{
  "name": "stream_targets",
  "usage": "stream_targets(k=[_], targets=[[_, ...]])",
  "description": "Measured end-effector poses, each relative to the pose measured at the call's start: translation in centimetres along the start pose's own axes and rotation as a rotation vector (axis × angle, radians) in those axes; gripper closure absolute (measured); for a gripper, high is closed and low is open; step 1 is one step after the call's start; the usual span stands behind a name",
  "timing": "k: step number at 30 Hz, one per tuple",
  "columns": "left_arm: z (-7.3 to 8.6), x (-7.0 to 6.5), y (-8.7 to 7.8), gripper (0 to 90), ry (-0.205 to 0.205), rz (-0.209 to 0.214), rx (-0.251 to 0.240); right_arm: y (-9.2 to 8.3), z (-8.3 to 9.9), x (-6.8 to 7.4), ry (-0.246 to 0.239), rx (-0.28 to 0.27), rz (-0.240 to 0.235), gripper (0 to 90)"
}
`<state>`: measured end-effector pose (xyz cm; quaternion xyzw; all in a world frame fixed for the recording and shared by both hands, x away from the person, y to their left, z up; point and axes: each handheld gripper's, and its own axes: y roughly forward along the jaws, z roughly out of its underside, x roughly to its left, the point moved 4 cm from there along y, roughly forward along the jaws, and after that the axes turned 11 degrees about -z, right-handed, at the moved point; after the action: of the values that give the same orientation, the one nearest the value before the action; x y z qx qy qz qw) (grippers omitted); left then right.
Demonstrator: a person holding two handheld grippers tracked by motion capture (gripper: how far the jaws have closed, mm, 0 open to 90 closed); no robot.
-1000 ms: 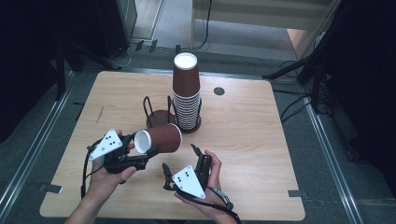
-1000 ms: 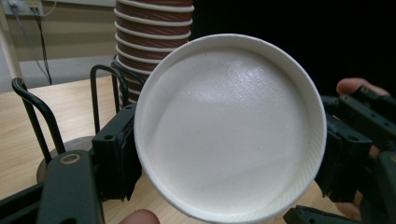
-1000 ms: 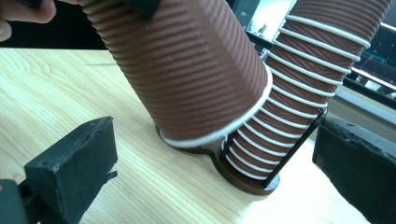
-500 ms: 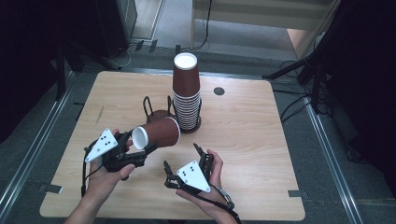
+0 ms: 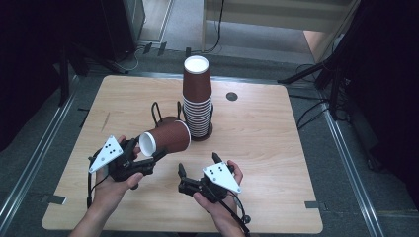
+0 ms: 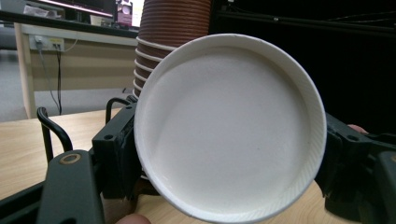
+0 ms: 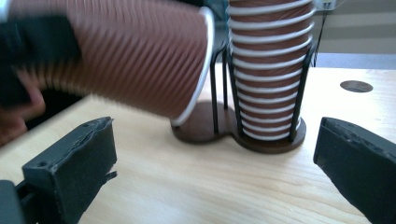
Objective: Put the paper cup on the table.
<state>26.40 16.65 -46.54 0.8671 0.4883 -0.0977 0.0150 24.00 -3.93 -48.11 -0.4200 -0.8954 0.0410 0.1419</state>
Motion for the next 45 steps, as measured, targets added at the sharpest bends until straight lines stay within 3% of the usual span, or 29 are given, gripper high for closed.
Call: stream_targets(k=[7,12,20,23,27,31,37,42,45], targets=[[0.3,-0.4,0.2,23.2,0.002,0.013,0.001,-0.4,-1.2,-0.5,0.182,-0.054,0.059,0.0],[0.4,-0.6,0.3,23.2,0.001,0.015,-0.007,-0.4,-1.9,0.3,0.265,-0.075,0.008,0.0],[0.6,-0.8,0.4,23.2,-0.004,0.014,-0.024,-0.3,-2.3,0.5,0.556,-0.122,0.005,0.0],[0.8,-1.0,0.5,23.2,0.001,0.017,-0.030,-0.2,-2.6,0.5,0.671,-0.159,-0.037,0.0],[1.0,-1.2,0.6,23.2,0.003,0.024,-0.033,0.0,-2.6,0.4,0.793,-0.170,-0.036,0.0],[1.2,-1.4,0.7,23.2,0.009,0.022,-0.038,0.2,-2.4,0.1,0.948,-0.174,-0.049,0.0],[1.4,-1.9,0.8,23.2,0.019,0.036,-0.043,0.5,-2.3,0.0,1.108,-0.190,-0.090,0.0],[1.7,-2.1,0.9,23.2,0.030,0.037,-0.048,0.8,-2.1,-0.2,1.269,-0.180,-0.079,0.0],[1.9,-2.4,1.0,23.2,0.038,0.040,-0.066,1.0,-1.9,-0.1,1.314,-0.179,-0.074,0.0]])
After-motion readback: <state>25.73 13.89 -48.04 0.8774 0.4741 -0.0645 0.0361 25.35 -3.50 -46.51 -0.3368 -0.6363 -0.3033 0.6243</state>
